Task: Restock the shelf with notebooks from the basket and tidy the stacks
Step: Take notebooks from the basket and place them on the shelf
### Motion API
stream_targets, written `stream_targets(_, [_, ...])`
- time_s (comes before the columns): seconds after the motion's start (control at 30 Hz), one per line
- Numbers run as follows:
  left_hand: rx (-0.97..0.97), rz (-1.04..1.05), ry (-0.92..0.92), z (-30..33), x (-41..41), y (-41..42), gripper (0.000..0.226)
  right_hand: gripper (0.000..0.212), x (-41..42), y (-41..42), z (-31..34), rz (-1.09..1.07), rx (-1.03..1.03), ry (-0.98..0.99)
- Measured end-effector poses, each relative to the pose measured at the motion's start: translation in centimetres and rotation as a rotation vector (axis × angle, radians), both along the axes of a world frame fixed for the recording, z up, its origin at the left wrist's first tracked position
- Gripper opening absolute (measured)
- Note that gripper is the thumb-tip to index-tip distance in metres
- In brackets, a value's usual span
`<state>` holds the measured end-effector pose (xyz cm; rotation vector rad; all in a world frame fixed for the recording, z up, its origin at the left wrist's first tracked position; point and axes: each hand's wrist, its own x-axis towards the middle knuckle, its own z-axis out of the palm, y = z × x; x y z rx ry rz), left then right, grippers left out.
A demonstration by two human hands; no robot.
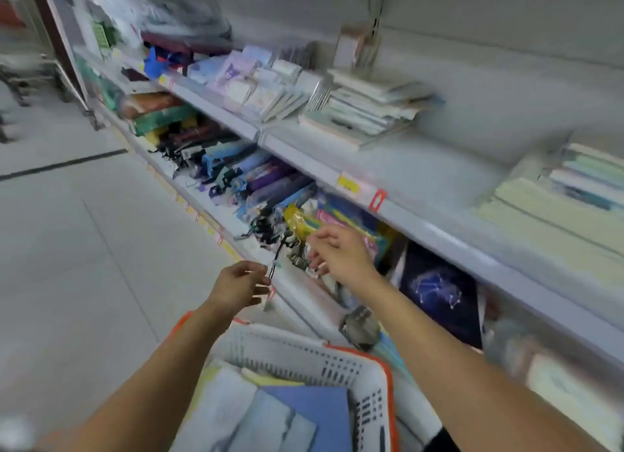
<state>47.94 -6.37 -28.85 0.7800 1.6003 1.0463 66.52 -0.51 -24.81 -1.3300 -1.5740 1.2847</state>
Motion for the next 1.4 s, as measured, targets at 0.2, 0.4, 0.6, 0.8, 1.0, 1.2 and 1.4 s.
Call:
stream_targets(0.2, [-0.604,0.017,0.259,-17.4,-2.0,-12.1,0.023,0.008,-0.6,-10.0,-19.4,0.257,-0.542,-0.472])
stream_targets(0.4, [-0.763,0.054,0.257,-21.4,-3.4,-14.3,0.062,0.094,2.5,-15.4,-27.6,0.137,-0.763,-0.594])
stream_targets(0.6, [-0.955,0.246,-0.314,-21.0,-1.9,-15.4,0.022,0.098,0.4,-14.9,-28.5,0.398,-0.533,-0.782])
stream_targets(0.8, [-0.783,0.348,-0.339,-21.6,-0.8,-15.8,0.012,0.049,0.5,-13.8,-28.2,0.386,-0.645,-0.815])
stream_targets(1.0, [-0.612,0.37,-0.427,-21.5,-0.7,-15.7,0.007,0.043,0.8,-14.3,-28.2,0.161,-0.823,-0.458])
stream_targets(1.2, [-0.529,0.482,-0.285,-22.3,-1.2,-15.9,0.028,0.084,4.2,-12.6,-28.5,-0.271,-0.74,-0.715])
stream_targets(1.4, [-0.521,0.522,-0.281,-22.2,-2.2,-16.3,0.033,0.05,5.0,-13.0,-28.8,-0.261,-0.969,-0.461])
